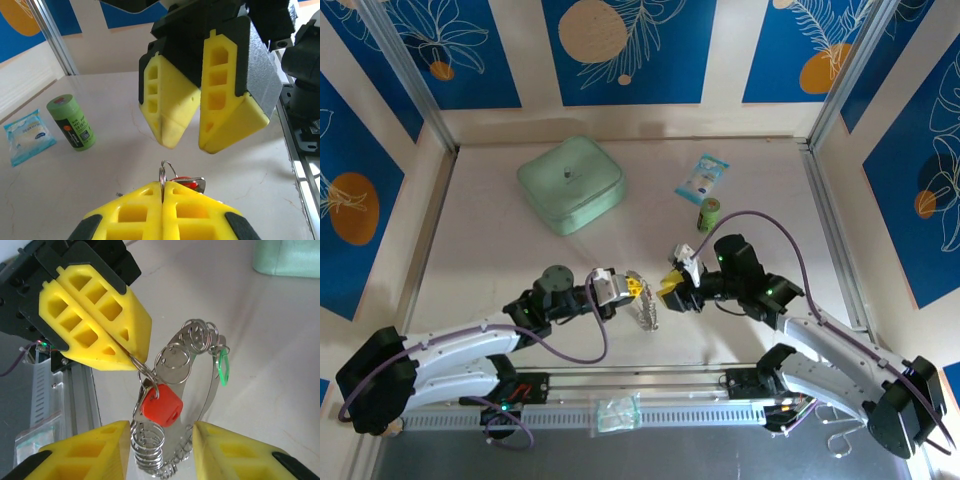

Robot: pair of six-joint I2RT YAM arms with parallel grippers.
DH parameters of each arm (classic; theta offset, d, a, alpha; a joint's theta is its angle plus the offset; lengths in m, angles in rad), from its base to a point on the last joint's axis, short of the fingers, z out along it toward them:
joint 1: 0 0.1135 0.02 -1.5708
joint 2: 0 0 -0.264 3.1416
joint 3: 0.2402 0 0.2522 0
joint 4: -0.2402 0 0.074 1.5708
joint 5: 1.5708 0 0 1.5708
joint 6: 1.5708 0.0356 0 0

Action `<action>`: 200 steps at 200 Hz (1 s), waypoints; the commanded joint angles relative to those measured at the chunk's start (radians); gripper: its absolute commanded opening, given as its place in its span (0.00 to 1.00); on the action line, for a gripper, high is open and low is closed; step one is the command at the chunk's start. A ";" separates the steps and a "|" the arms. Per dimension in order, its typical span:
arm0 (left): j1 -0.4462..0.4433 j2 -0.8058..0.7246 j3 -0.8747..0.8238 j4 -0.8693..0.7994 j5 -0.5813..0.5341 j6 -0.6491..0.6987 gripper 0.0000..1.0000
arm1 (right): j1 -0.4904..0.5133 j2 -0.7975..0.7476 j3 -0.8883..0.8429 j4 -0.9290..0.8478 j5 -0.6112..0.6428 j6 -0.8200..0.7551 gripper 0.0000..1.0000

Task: Put the keys on the keyring

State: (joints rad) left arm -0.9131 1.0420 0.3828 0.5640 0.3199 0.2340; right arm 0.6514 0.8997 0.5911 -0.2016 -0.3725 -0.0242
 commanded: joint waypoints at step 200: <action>-0.007 -0.013 -0.010 0.097 0.061 -0.008 0.00 | -0.130 0.157 -0.042 0.264 -0.429 0.177 0.23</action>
State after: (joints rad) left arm -0.9131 1.0420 0.3813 0.5987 0.3592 0.2340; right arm 0.5274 1.0531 0.5575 0.0547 -0.7509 0.1432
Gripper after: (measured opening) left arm 0.043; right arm 0.240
